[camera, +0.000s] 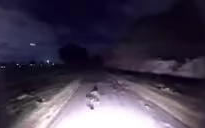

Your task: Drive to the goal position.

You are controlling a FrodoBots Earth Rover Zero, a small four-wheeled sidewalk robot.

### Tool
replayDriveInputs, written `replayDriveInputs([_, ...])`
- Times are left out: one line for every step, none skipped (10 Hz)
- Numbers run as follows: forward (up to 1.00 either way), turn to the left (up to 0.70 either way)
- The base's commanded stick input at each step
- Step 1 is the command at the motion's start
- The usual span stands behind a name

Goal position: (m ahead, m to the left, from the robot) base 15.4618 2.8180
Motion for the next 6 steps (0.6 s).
replayDriveInputs([0.85, 0.0])
replayDriveInputs([0.85, 0.0])
replayDriveInputs([0.85, 0.0])
replayDriveInputs([0.85, 0.0])
replayDriveInputs([0.85, 0.01])
replayDriveInputs([0.85, 0.08])
